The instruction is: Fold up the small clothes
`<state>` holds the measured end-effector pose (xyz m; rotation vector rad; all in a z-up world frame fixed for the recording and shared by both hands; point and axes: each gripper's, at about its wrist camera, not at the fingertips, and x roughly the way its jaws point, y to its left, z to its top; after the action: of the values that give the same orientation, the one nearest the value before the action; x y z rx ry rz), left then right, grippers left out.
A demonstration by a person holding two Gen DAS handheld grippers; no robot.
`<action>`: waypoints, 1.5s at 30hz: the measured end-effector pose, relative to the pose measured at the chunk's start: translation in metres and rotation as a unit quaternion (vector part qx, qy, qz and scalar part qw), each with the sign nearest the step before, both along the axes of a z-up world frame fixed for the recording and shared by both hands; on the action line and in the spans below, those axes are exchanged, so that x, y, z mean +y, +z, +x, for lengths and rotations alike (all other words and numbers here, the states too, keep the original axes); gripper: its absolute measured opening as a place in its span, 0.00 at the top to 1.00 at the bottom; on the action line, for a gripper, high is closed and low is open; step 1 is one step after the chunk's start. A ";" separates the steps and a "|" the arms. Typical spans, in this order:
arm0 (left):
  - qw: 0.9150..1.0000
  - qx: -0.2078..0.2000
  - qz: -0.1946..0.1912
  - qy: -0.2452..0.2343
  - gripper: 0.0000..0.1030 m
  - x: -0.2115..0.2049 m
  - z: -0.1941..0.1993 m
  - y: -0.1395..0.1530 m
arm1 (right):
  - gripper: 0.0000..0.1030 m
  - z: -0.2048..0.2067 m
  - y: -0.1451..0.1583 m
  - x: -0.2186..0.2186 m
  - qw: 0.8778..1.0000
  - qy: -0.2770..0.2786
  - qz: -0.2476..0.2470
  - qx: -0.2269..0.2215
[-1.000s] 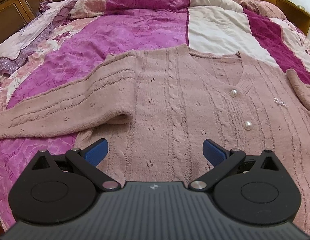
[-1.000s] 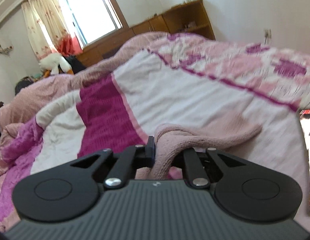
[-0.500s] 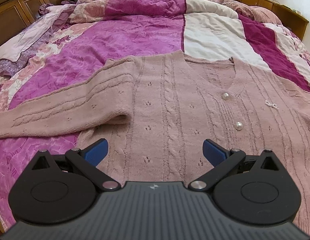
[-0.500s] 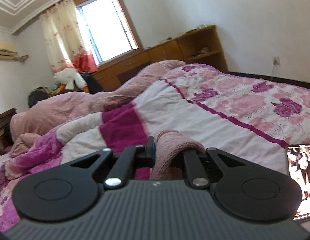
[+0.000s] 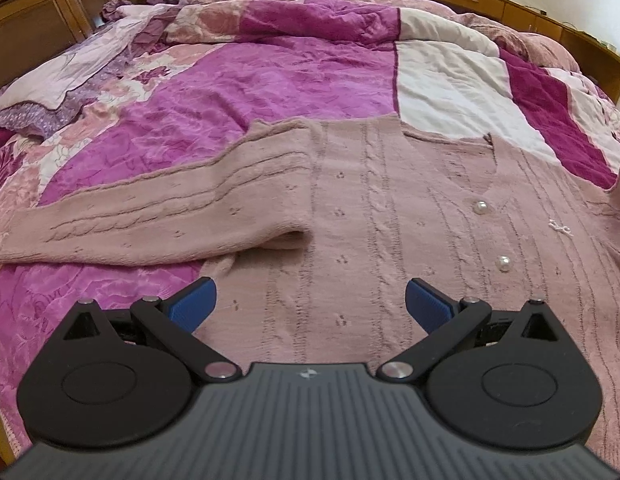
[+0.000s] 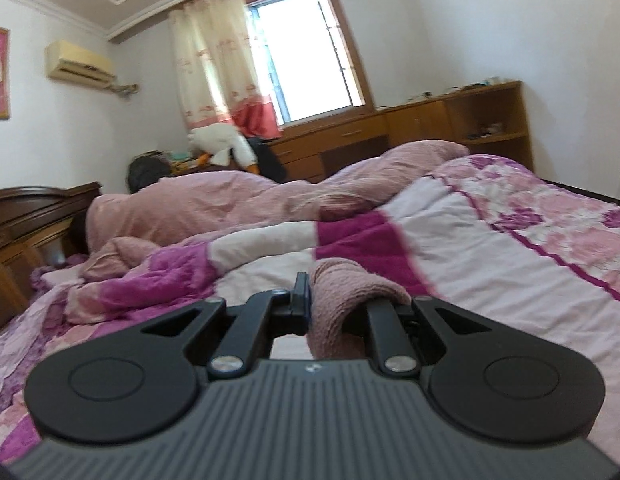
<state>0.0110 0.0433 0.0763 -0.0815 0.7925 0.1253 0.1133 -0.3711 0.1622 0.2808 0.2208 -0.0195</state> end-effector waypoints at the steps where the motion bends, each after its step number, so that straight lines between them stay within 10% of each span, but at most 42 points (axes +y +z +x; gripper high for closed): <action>1: 1.000 0.001 -0.001 0.002 0.00 0.002 0.000 -0.001 | 0.89 0.002 -0.001 0.006 1.000 0.004 -0.002 0.002; 24: 0.999 0.008 -0.026 0.031 0.00 0.042 -0.005 -0.014 | 0.88 0.022 -0.105 0.177 0.985 0.136 0.015 0.105; 38: 0.999 0.003 -0.026 0.029 0.00 0.043 0.001 -0.014 | 0.85 0.031 -0.159 0.199 0.955 0.197 0.076 0.208; 45: 1.000 -0.020 0.000 0.010 0.00 0.033 0.021 -0.005 | 0.44 0.022 -0.153 0.197 0.945 0.230 0.104 0.208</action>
<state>0.0324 0.0765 0.0715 -0.0920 0.7526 0.1430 0.1351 -0.1746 0.0092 0.4297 0.7087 0.4144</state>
